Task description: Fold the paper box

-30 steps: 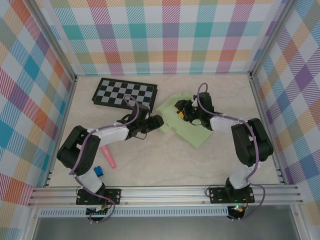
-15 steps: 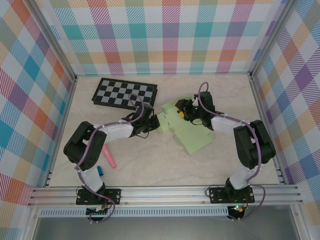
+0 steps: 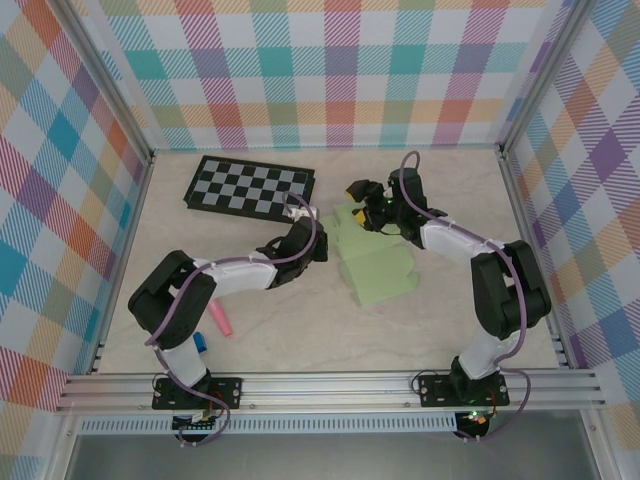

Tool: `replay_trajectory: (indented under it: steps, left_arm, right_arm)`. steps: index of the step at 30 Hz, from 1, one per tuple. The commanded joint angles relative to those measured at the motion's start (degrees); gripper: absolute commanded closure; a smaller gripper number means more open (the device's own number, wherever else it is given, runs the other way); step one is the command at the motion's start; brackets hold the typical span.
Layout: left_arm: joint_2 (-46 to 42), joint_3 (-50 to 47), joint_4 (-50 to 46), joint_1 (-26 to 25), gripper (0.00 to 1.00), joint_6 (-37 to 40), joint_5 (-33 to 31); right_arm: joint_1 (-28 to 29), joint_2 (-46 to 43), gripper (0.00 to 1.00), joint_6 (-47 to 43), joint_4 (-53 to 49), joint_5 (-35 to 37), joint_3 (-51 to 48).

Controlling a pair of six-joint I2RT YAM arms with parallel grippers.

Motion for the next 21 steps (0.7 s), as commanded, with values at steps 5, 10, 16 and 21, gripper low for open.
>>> replay_trajectory:
  steps: [5,10,16,21]
  left_arm:
    - [-2.0,-2.5,8.7,-0.9,1.00,5.1,-5.2]
    - [-1.9,-2.3,10.3,-1.5,1.00,7.0,-5.9]
    - [-2.2,-4.2,12.7,-1.6,1.00,6.7,-7.4]
    - [-2.1,-3.8,12.6,-1.6,1.00,6.5,-7.9]
  right_arm:
    - [-0.2,1.0,0.45,2.9,-4.2,4.0,1.7]
    - [-0.2,2.5,0.48,3.8,-6.7,5.3,3.7]
    - [-0.2,3.1,0.59,4.9,-6.2,7.7,3.6]
    - [-0.2,4.0,0.71,6.3,-2.4,7.0,2.5]
